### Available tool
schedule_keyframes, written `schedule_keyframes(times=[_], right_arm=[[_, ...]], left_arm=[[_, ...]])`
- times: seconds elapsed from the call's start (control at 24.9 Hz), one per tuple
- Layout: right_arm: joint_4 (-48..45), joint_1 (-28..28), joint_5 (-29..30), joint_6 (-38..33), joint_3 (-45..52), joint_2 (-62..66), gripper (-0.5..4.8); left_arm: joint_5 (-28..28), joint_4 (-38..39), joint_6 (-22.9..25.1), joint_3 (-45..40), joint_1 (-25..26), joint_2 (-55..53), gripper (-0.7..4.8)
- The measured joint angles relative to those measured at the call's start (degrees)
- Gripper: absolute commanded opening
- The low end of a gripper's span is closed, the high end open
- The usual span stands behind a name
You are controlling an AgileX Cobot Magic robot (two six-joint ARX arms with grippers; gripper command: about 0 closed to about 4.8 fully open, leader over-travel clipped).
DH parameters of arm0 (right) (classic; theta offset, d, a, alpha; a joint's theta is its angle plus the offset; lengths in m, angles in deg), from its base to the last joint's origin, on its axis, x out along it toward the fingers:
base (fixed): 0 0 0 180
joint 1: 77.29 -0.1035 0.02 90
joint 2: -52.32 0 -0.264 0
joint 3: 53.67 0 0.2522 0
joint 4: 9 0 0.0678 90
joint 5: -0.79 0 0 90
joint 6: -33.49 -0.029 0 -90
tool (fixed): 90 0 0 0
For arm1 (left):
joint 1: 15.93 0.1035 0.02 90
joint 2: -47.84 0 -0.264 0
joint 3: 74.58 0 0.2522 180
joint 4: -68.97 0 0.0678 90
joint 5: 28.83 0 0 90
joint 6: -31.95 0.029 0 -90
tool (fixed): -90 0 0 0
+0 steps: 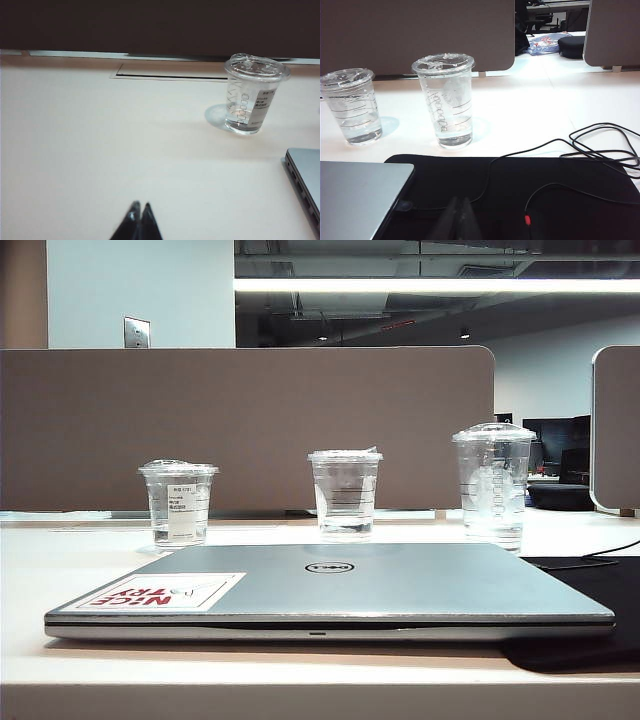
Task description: Pick up the coffee cup on the middle and place it on the left side of the laptop.
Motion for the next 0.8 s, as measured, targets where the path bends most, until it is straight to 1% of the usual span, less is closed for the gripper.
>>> schedule_keyframes(times=[0.16,0.2,0.32,0.4,0.44,0.48,0.52,0.56,0.68,0.8], right_arm=[[0.0,-0.1,0.0,0.0,0.0,0.0,-0.05],[-0.2,-1.0,-0.1,0.0,0.0,0.5,-0.05],[0.0,-5.8,-0.1,0.0,0.0,4.1,-0.05],[0.0,-9.1,-0.1,0.0,0.0,5.5,-0.05],[0.1,-11.0,-0.1,0.0,0.0,5.9,-0.05],[0.0,-14.1,-0.1,0.0,0.0,6.7,-0.05],[0.0,-16.1,0.0,0.0,0.0,7.4,-0.05],[0.0,-17.2,0.0,0.0,0.0,7.8,-0.05],[0.0,-19.2,0.0,0.0,0.0,9.2,-0.05],[0.0,-20.3,0.0,0.0,0.0,9.8,-0.05]], left_arm=[[0.0,0.0,0.3,0.0,0.0,0.0,-0.05],[0.0,0.0,0.3,0.0,0.0,0.0,-0.05],[0.0,-0.2,-0.2,0.0,0.0,0.0,-0.05],[-0.4,-0.8,-2.1,0.0,0.0,0.0,-0.04],[-1.7,-1.7,-3.2,0.0,0.0,-0.1,-0.05],[-6.4,-4.3,-4.9,0.0,0.0,0.0,-0.05],[-11.2,-7.1,-6.3,0.0,0.0,0.0,-0.05],[-13.5,-8.8,-7.3,0.0,0.0,-0.1,-0.05],[-18.2,-11.6,-10.5,0.1,0.0,-0.2,-0.05],[-20.3,-12.2,-12.4,0.9,-0.2,-1.2,-0.05]])
